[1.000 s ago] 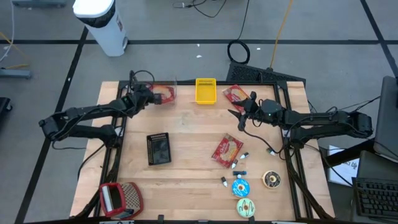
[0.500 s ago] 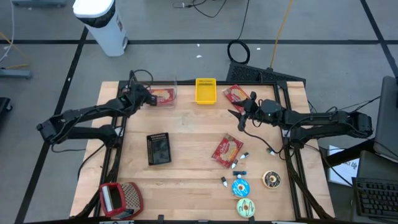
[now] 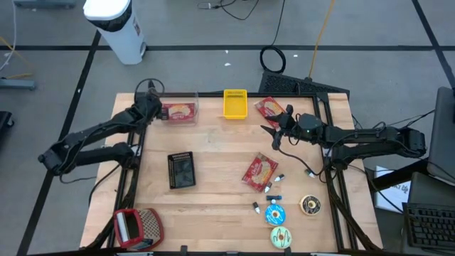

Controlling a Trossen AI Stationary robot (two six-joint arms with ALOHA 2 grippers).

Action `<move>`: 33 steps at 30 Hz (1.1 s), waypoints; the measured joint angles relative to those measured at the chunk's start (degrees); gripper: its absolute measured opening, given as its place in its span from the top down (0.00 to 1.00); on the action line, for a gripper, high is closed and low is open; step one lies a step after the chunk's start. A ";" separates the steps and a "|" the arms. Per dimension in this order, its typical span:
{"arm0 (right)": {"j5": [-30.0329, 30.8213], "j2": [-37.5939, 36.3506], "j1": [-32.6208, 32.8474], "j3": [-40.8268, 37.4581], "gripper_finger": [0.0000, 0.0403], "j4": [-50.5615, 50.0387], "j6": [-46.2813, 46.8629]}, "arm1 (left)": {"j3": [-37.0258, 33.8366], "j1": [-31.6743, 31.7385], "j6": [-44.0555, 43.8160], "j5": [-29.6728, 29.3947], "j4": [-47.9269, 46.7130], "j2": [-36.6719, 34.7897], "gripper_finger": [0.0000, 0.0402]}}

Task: Pick & Place Food Item
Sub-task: Put the top popcorn pack into the transparent bin

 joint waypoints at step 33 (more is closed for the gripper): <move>4.08 15.70 -27.24 0.00 0.57 -21.75 30.10 | -0.02 -13.38 9.84 19.69 28.67 -7.42 0.39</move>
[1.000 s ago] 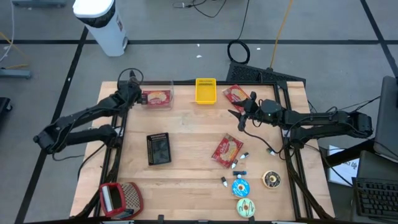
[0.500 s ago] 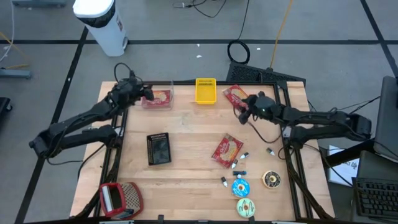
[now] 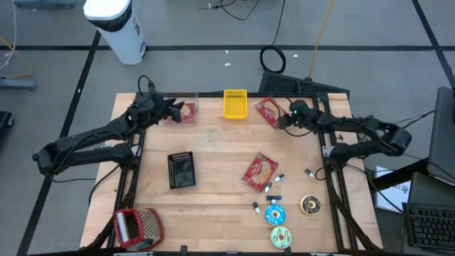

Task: Pick & Place Food Item
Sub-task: Put the top popcorn pack into the transparent bin

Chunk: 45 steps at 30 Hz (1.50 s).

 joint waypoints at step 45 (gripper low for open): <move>-2.81 -7.83 4.33 -0.94 1.00 5.25 -22.18 | 0.00 -1.33 -2.32 2.52 10.20 14.94 0.39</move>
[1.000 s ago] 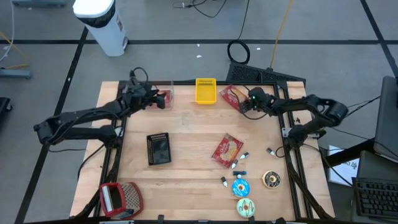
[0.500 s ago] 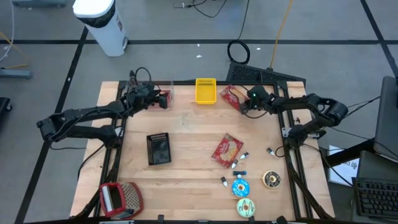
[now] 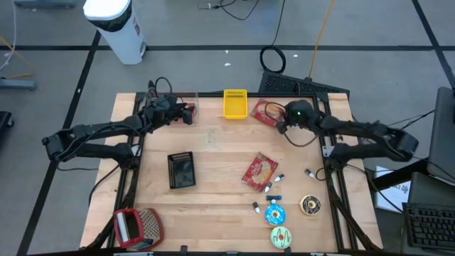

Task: Pick & Place Food Item
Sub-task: Put the top popcorn pack into the transparent bin

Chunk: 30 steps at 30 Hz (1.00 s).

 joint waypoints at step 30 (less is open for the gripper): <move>-0.23 -25.59 19.21 -6.89 1.00 20.34 -8.62 | 0.04 -12.30 -18.94 16.12 27.54 9.92 0.39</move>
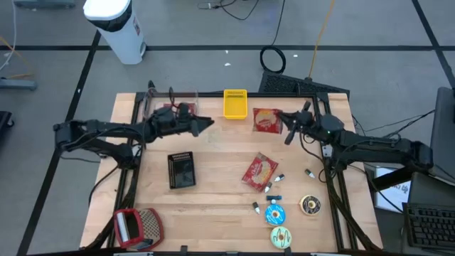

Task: Pick & Place Food Item
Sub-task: Put the top popcorn pack into the transparent bin

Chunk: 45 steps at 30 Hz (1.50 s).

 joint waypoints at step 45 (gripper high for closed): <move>-1.53 -0.05 12.98 0.04 1.00 13.87 -3.82 | 26.27 -8.33 -0.25 8.41 14.47 32.08 0.39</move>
